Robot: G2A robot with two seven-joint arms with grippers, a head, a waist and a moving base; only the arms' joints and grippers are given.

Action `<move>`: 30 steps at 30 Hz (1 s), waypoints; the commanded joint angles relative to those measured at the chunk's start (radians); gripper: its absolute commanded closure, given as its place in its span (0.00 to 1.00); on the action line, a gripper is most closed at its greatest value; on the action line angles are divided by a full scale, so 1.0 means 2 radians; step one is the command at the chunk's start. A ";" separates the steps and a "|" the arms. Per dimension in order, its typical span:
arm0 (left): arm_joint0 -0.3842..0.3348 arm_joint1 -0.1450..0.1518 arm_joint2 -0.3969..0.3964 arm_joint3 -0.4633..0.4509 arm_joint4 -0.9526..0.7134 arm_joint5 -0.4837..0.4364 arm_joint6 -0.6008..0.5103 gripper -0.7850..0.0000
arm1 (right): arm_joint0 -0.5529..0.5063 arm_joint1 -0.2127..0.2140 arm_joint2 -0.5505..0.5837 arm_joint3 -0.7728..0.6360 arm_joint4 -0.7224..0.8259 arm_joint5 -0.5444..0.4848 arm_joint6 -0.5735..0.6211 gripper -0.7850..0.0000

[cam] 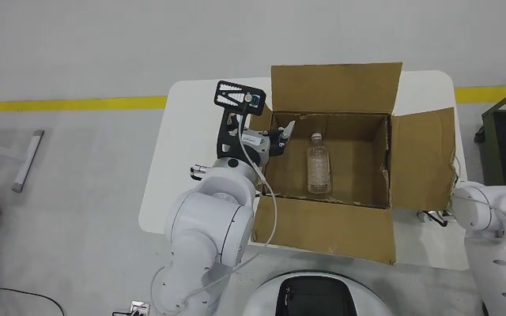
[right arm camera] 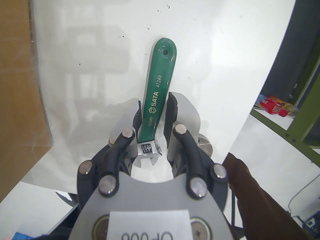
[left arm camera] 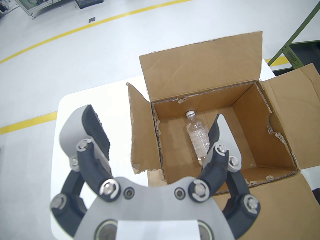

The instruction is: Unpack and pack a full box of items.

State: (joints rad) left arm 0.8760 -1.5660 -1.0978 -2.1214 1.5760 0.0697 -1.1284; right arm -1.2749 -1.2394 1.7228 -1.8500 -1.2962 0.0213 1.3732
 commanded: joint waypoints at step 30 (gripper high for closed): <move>0.015 0.002 -0.008 -0.003 0.008 -0.004 0.031 0.00 | 0.018 0.001 0.237 -0.086 0.429 0.131 -0.118 1.00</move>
State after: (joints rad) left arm 0.8954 -1.5641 -1.1068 -2.1242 1.5815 0.0643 -1.0934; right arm -1.2375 -1.2372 2.1731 -2.0149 -0.5266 0.2823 1.1510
